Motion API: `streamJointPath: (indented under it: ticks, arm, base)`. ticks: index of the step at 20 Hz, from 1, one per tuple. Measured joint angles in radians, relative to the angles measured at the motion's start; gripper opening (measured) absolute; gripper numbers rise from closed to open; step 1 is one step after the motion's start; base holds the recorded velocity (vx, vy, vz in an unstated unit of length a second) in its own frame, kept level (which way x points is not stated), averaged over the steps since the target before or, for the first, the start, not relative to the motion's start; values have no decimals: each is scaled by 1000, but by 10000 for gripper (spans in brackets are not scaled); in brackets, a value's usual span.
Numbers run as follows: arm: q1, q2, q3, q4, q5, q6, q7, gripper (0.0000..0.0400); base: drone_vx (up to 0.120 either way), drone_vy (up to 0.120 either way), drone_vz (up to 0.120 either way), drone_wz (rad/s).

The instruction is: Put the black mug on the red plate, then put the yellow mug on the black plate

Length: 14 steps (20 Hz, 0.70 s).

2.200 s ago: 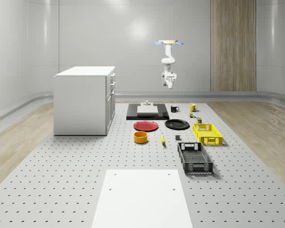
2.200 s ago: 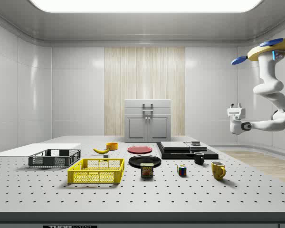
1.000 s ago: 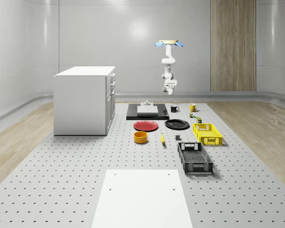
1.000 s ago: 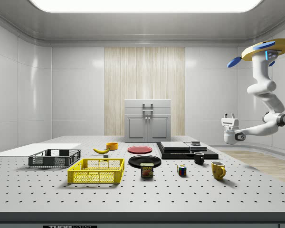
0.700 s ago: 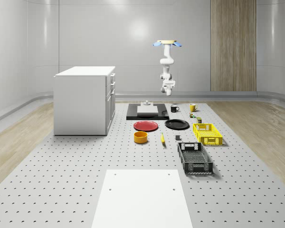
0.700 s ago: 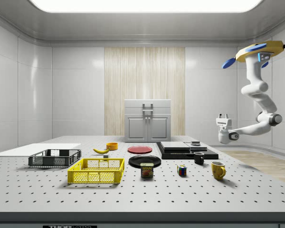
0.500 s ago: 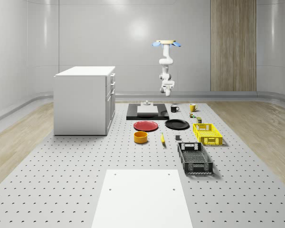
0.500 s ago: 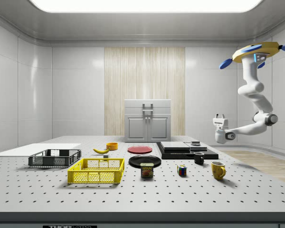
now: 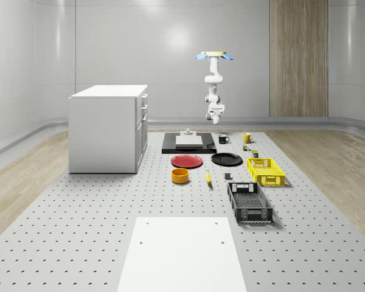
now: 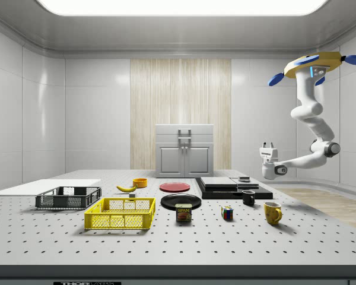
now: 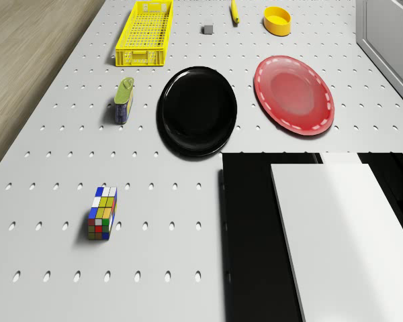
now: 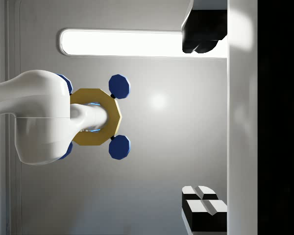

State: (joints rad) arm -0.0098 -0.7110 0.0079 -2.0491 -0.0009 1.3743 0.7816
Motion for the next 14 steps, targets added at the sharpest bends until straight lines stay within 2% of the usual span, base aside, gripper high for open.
streamJointPath:
  ticks: [14]
  arm:
    - [-10,-8,30,-8,-42,11,5,400]
  base:
    - [120,0,0,0]
